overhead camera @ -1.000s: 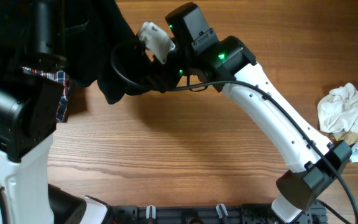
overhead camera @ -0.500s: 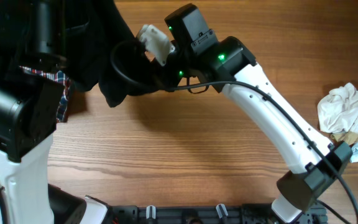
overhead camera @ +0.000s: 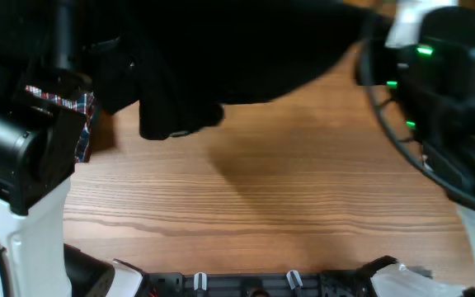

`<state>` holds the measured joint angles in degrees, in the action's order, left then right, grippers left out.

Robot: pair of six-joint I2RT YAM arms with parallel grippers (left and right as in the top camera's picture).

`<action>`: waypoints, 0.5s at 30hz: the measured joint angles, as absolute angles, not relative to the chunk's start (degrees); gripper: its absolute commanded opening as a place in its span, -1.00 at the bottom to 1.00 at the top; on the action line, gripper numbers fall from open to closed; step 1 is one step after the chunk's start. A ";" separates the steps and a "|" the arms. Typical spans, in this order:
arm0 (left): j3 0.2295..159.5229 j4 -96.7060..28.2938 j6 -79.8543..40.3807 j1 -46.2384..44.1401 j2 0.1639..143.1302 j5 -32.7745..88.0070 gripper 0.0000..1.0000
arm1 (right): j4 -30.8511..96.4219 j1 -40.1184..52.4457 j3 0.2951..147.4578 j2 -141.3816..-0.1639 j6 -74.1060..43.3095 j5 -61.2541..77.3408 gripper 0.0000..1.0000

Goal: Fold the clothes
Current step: 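Swing the shirt down and lay it flat on the table center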

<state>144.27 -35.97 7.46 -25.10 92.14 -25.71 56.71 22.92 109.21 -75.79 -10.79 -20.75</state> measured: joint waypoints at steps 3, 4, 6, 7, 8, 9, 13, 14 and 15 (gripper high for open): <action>144.27 -38.22 7.49 -25.10 92.14 -25.69 -0.92 | 56.71 18.39 109.21 -74.08 -11.00 -22.00 -0.91; 144.27 -38.72 7.49 -25.10 92.14 -25.69 -0.92 | 56.71 17.54 109.21 -73.91 -11.09 -22.15 -0.91; 144.27 -40.40 7.51 -25.10 92.14 -25.69 -0.92 | 56.66 16.23 109.21 -73.69 -11.11 -22.20 -0.92; 144.27 -41.04 7.49 -25.12 92.14 -25.69 -0.92 | 56.66 16.01 109.21 -73.58 -11.11 -22.20 -0.91; 144.27 -42.13 7.49 -25.26 92.14 -25.69 -0.92 | 56.62 16.01 109.21 -73.36 -11.11 -22.17 -0.91; 144.27 -43.64 7.51 -25.61 92.03 -25.71 -0.92 | 56.58 16.01 109.21 -73.12 -11.11 -22.20 -0.91; 144.27 -51.40 7.53 -30.09 90.15 -25.71 -0.92 | 56.75 15.94 109.21 -70.65 -11.09 -22.50 -0.91; 144.29 -52.53 7.51 -31.24 89.58 -25.74 -0.92 | 56.99 15.90 109.21 -69.87 -11.07 -22.59 -0.91; 144.29 -55.11 7.46 -32.97 88.55 -25.74 -0.92 | 57.25 15.90 109.23 -69.04 -11.07 -22.61 -0.92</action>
<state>144.29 -55.11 7.46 -32.97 88.55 -25.74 57.25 15.90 109.23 -69.04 -11.07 -22.61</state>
